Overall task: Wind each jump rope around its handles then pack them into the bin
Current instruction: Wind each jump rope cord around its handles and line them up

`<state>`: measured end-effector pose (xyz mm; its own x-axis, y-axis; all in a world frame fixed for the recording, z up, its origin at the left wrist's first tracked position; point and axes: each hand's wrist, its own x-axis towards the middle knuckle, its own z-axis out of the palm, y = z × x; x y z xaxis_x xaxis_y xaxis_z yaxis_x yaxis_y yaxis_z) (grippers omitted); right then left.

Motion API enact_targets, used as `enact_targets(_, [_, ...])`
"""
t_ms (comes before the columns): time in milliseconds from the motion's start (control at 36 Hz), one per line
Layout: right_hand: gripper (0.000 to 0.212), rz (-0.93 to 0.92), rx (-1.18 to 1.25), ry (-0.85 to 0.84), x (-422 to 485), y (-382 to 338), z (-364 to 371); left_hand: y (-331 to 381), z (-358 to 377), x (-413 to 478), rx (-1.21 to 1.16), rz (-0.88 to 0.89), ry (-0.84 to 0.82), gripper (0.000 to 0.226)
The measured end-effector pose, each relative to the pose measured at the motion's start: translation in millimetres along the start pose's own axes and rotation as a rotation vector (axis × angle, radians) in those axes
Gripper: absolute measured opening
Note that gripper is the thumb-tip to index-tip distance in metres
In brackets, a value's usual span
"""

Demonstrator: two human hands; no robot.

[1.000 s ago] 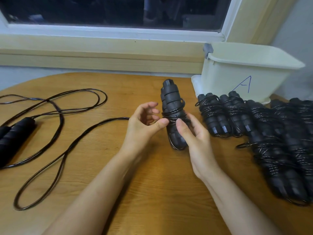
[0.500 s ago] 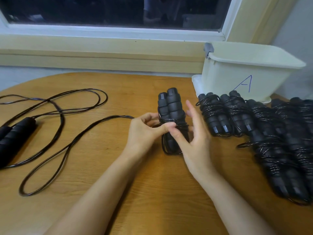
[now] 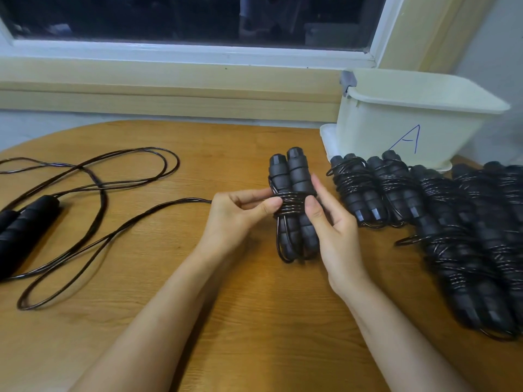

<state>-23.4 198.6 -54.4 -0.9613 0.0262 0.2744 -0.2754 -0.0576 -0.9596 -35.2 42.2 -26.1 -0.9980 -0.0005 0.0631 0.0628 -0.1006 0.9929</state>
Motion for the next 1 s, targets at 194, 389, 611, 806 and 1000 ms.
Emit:
enact_targets(194, [0.056,0.063,0.029,0.032,2.4,0.5,-1.2,0.7,0.1,-1.1,-0.017,-0.048,0.03,0.024])
enact_targets(389, [0.055,-0.06,-0.366,0.132,-0.2,6.1,1.4,-0.3,6.0,-3.0,0.018,-0.055,0.09,0.044])
enact_targets(611, [0.04,-0.2,-0.511,0.24,-2.4,8.6,-0.4,-1.5,5.9,-2.9,0.032,-0.018,0.123,0.042])
enact_targets(806, [0.043,-0.192,-0.534,0.139,-6.5,5.1,5.5,-5.5,3.8,-0.4,0.092,0.076,0.172,0.046])
enact_targets(1000, [0.078,-0.091,-0.621,0.059,-8.9,2.7,5.0,-9.4,-0.9,0.1,0.201,0.151,0.12,0.044])
